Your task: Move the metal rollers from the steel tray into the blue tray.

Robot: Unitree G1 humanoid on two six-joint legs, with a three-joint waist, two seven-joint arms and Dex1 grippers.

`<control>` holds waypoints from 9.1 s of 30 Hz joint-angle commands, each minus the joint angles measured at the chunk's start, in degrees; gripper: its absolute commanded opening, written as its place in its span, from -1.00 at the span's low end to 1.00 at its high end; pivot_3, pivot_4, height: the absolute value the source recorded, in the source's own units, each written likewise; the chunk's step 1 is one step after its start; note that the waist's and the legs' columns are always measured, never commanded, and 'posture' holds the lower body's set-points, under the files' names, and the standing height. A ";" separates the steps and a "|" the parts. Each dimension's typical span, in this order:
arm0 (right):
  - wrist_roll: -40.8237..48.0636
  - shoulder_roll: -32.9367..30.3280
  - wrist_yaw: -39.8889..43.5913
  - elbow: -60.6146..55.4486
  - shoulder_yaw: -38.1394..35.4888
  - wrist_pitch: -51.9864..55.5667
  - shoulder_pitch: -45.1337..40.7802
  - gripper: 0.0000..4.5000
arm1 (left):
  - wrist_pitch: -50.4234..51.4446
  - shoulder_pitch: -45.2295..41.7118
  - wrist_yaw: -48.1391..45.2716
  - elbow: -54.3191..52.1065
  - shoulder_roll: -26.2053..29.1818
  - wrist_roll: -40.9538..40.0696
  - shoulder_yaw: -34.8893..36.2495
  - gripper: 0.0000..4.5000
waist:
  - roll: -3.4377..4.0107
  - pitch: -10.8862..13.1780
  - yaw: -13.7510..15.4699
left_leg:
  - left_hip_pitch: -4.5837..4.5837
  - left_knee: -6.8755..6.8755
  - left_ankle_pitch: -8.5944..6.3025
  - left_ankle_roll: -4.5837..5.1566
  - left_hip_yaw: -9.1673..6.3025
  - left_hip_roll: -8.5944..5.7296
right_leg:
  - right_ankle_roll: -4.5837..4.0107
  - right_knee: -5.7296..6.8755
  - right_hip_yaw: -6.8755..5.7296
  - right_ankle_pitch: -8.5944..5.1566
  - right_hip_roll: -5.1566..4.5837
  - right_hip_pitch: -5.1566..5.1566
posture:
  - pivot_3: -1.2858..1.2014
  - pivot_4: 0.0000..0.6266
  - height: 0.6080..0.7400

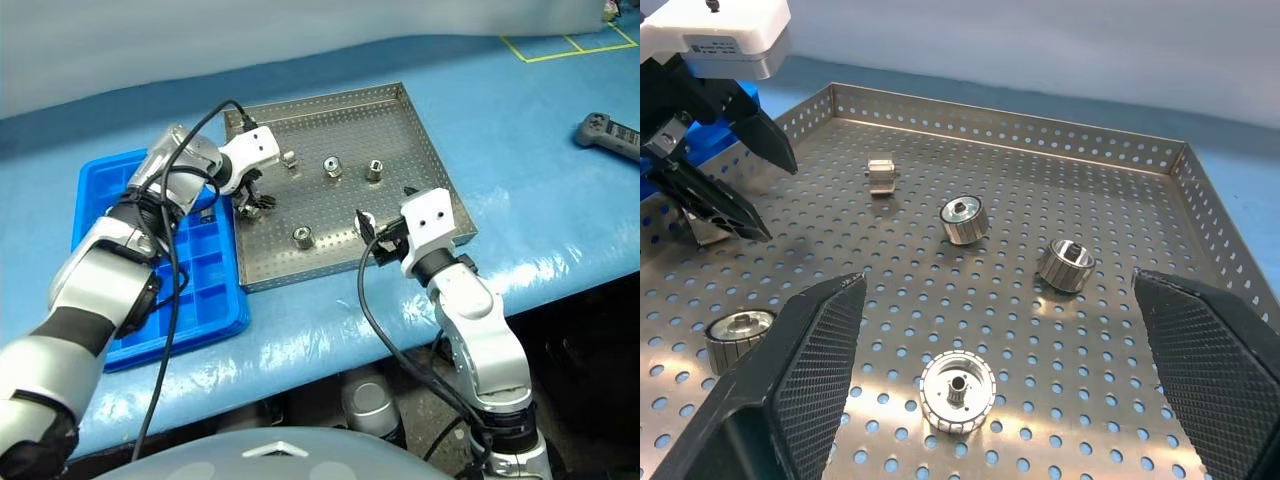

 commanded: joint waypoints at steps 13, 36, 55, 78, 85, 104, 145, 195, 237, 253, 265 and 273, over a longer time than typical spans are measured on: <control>0.08 0.38 0.04 -1.87 0.68 0.29 -0.62 1.00 | -3.20 3.65 -6.96 -13.25 8.09 4.46 -4.65 0.84 | 0.00 0.00 0.56 | 0.00 0.00 0.00 0.00 0.00 0.00 | 0.00 0.01 0.00 0.00 0.00 0.00 | -0.21 -0.52 1.00; 0.16 -0.21 1.26 -2.13 2.36 1.76 -1.88 1.00 | -10.91 5.35 -7.31 -15.77 8.07 11.33 -9.96 0.84 | 0.01 -0.01 2.95 | 0.02 0.04 0.00 0.00 0.00 0.01 | -0.01 0.04 0.01 0.00 0.02 -0.01 | -0.19 -0.52 1.00; -0.56 0.26 0.06 -2.12 3.00 1.14 -1.42 1.00 | -14.48 4.99 -3.63 -7.61 6.52 14.74 -10.87 0.05 | 0.01 -0.01 1.55 | 0.19 0.06 -0.01 0.02 0.07 0.13 | -0.01 0.17 0.12 0.00 0.17 0.01 | -0.19 -0.52 1.00; -1.00 -0.97 1.53 -1.55 2.90 1.32 -1.53 1.00 | 4.62 14.75 -6.46 -35.43 7.13 -9.00 13.78 -0.36 | 0.01 -0.01 3.21 | 0.06 0.04 -0.01 0.03 0.06 0.09 | -0.01 0.07 0.09 0.00 0.06 -0.02 | -0.17 -0.52 1.00; -0.13 -4.00 3.72 -1.96 0.86 3.20 -1.20 1.00 | 1.92 34.23 -0.48 -51.92 12.35 -15.49 25.85 -0.36 | 0.03 -0.02 4.11 | 0.21 0.03 -0.01 0.02 0.05 0.16 | -0.04 0.18 0.10 0.01 0.12 0.00 | -0.12 -0.52 1.00; 1.05 -4.82 6.91 0.85 3.70 4.63 -4.90 1.00 | 11.62 52.33 20.67 -58.29 14.19 -19.60 39.87 -0.36 | -0.06 -0.01 12.93 | 0.18 0.17 -0.02 0.02 0.02 0.09 | -0.06 0.11 -0.01 0.02 0.03 0.09 | -0.02 -0.52 1.00; -2.03 -5.37 2.48 -1.13 2.00 5.21 -0.92 1.00 | 8.40 34.48 20.49 -51.54 -1.43 -33.21 19.06 0.90 | -0.13 0.01 12.46 | 0.15 0.16 -0.02 0.00 0.06 0.02 | -0.07 -0.01 -0.01 0.01 0.00 0.12 | -0.12 -0.52 1.00; -4.00 -2.04 -0.61 -3.37 2.92 5.56 2.35 1.00 | 6.34 31.70 25.11 -38.62 -8.91 -23.85 14.91 0.90 | -0.10 0.00 5.18 | -0.06 0.06 -0.09 0.10 0.06 -0.05 | 0.24 -0.58 0.05 0.18 -0.09 0.19 | -0.18 -0.52 1.00; -5.43 -1.97 -0.51 -2.43 3.95 4.81 1.59 1.00 | 2.14 27.90 34.20 -28.75 -16.56 -20.58 16.93 0.05 | 0.09 -0.16 5.31 | 0.02 0.21 -0.09 0.11 0.10 -0.09 | 0.51 -0.74 0.12 0.34 -0.08 0.39 | -0.18 -0.52 1.00; -4.83 -2.36 1.18 -0.45 5.39 4.13 1.21 1.00 | 20.54 36.36 21.88 -64.04 5.44 -37.69 29.18 0.05 | 0.07 -0.10 5.93 | -0.06 -0.02 -0.09 0.11 0.10 0.00 | 0.39 -0.69 0.15 0.28 -0.02 0.16 | -0.10 -0.52 1.00; -5.31 -1.09 2.87 4.27 7.86 2.07 -3.06 1.00 | 20.64 29.77 28.05 -54.97 -5.40 -33.54 14.43 0.45 | -0.01 -0.07 12.96 | -0.09 0.09 -0.09 0.10 0.07 -0.10 | 0.34 -0.82 0.07 0.32 -0.11 0.26 | -0.06 -0.52 1.00; -5.92 -0.94 0.77 0.39 5.58 2.82 0.59 1.00 | 15.58 21.03 32.74 -37.17 -11.16 -24.08 6.83 0.87 | 0.00 -0.08 11.44 | -0.09 0.06 -0.09 0.10 0.10 -0.09 | 0.32 -0.81 0.10 0.33 -0.08 0.21 | -0.15 -0.52 1.00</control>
